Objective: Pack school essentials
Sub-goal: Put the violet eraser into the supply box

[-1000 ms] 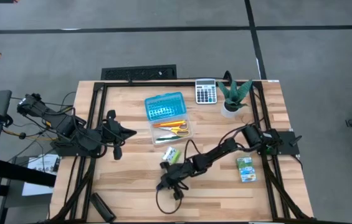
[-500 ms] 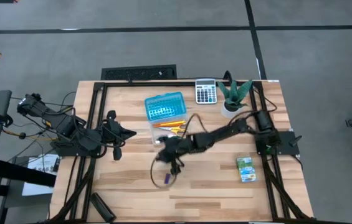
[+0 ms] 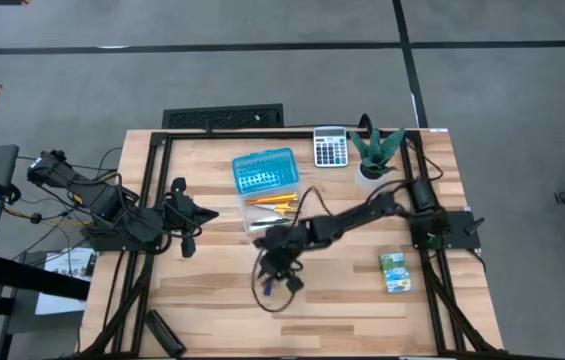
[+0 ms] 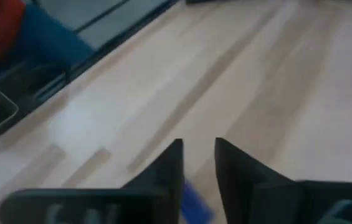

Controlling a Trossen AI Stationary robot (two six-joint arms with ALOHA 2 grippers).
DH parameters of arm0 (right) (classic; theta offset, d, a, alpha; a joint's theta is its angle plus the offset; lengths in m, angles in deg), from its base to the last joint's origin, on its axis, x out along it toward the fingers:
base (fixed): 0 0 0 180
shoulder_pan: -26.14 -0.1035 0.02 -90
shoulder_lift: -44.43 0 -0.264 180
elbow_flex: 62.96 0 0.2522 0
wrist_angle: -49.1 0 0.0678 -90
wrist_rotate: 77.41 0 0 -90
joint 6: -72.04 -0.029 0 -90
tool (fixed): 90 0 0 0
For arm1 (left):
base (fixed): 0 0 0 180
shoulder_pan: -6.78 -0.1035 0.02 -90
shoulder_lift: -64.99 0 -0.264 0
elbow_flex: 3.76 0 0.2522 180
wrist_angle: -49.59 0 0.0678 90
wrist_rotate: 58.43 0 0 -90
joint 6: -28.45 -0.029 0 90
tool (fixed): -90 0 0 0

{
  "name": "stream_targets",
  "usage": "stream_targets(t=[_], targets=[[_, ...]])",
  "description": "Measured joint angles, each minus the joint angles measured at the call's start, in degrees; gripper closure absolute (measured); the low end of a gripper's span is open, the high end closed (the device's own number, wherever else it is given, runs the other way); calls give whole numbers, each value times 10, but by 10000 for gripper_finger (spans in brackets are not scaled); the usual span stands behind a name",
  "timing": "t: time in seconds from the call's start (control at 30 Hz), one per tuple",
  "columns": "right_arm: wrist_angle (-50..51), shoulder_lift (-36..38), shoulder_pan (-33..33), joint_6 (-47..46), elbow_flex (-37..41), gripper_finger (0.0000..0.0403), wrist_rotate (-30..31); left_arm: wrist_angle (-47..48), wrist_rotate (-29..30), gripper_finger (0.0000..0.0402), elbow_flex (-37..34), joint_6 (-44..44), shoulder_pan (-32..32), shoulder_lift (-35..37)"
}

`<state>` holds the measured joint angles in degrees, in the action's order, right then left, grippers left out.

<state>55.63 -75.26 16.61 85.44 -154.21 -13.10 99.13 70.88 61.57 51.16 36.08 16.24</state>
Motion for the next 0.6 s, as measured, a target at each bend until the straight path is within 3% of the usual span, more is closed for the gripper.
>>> stream_targets(t=[0.17,0.3,0.43,0.6], targets=[[-112,-69,-18,-33,-4,230,-1,6,0,401,0,7,0,0],[-158,-127,-11,-85,-1,184,-59,11,-2,401,0,20,0,0],[-187,-158,-1,-108,-5,173,-100,10,-9,401,0,21,0,0],[-181,-189,4,-85,-8,181,-101,11,-14,401,0,21,0,0]])
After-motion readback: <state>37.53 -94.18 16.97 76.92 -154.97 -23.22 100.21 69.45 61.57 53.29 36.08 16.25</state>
